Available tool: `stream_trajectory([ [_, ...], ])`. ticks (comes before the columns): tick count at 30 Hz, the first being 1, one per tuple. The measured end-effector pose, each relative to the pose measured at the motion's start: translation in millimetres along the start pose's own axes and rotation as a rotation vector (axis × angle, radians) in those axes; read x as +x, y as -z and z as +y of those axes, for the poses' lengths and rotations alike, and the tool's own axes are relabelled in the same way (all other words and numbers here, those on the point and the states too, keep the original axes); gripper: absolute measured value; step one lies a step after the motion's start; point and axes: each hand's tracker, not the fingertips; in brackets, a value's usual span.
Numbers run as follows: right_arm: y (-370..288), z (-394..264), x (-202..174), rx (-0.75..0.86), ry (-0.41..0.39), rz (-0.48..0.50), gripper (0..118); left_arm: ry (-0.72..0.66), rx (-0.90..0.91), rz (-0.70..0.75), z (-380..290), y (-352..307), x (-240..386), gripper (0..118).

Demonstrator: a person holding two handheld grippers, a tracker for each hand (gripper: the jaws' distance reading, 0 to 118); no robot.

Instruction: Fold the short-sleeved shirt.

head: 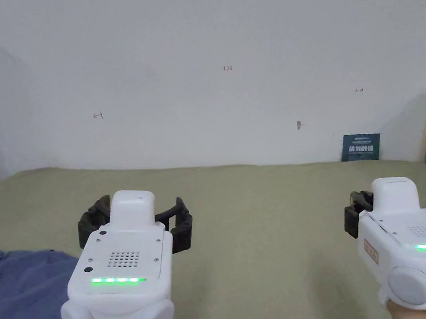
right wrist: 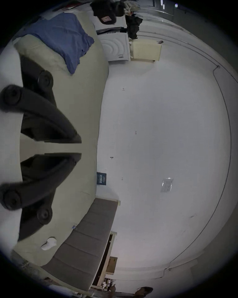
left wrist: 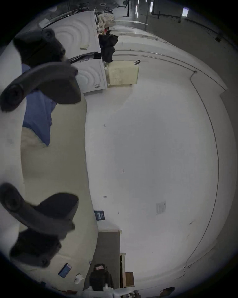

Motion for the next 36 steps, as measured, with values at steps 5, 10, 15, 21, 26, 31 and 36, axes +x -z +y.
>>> stream_trajectory([
  [5,-14,-4,-4,-0.007,0.001,0.013,0,-0.038,-0.029,0.018,-10,3,-3,0],
  [10,-20,0,-16,0.007,-0.028,0.059,0,-0.062,-0.030,0.027,-3,0,-13,0],
  [15,-20,15,-44,0.032,-0.088,0.138,0,-0.068,0.001,0.069,19,-8,-38,0],
  [21,-18,31,-97,0.071,-0.089,0.299,0,-0.093,0.017,0.196,40,-33,-97,0],
  [26,-26,43,-141,0.079,-0.084,0.457,0,-0.106,-0.021,0.361,38,-69,-153,0],
  [31,-32,40,-176,0.080,-0.094,0.584,0,-0.151,-0.096,0.471,19,-106,-197,0],
  [36,-32,32,-207,0.026,-0.085,0.667,0,-0.146,-0.162,0.507,-7,-125,-209,0],
])
